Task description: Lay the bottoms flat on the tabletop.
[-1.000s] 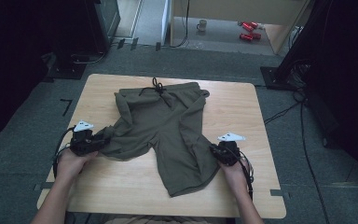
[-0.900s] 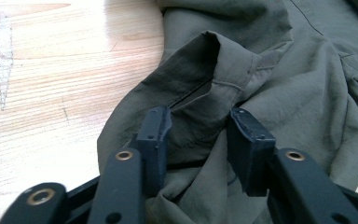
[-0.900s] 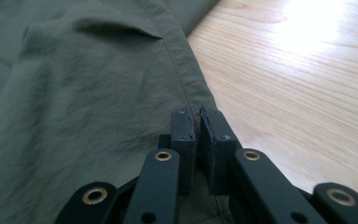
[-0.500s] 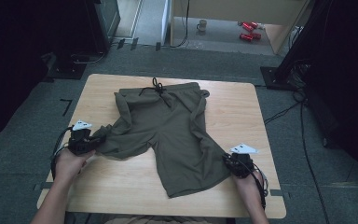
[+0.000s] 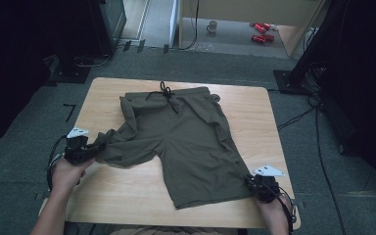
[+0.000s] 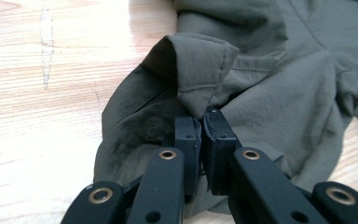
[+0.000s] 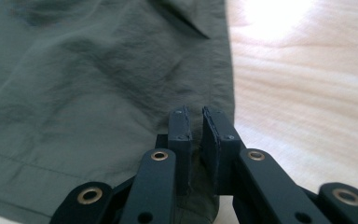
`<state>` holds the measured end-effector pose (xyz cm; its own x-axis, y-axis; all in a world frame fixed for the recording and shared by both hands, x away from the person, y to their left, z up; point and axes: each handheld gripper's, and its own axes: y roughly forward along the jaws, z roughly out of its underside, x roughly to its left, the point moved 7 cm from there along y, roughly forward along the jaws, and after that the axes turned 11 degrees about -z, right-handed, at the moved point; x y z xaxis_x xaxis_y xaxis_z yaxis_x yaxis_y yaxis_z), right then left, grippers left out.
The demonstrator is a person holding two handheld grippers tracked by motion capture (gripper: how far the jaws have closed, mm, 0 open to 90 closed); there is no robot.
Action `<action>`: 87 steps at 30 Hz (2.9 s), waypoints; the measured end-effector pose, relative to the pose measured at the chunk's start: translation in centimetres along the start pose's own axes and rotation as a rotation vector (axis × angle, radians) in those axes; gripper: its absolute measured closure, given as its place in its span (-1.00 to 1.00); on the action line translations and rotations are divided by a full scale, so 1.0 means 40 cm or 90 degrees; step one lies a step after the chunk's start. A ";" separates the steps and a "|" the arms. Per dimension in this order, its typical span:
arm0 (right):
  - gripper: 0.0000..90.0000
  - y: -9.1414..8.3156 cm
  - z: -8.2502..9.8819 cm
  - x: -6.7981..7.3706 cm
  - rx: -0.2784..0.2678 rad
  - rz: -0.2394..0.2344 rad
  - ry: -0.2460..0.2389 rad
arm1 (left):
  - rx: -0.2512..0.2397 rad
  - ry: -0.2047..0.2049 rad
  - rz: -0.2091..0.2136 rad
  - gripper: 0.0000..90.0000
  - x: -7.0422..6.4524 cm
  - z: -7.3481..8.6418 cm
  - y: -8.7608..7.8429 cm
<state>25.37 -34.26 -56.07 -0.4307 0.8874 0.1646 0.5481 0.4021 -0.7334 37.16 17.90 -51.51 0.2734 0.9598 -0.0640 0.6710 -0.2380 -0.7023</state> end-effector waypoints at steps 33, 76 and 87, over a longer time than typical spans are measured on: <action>0.46 0.090 -0.151 0.052 -0.059 -0.081 -0.045 | -0.059 0.088 0.037 0.03 -0.006 -0.131 -0.029; 0.42 0.248 -0.262 -0.004 -0.058 -0.067 -0.083 | -0.030 -0.029 -0.089 0.93 0.212 0.065 -0.131; 0.48 0.195 -0.238 -0.125 -0.042 -0.032 -0.042 | 0.009 -0.056 -0.090 0.93 0.214 0.127 -0.131</action>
<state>38.61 -33.40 -56.33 -0.5038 0.8498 0.1550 0.5694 0.4616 -0.6802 32.48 28.11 -51.99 0.1154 0.9930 -0.0251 0.6881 -0.0981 -0.7190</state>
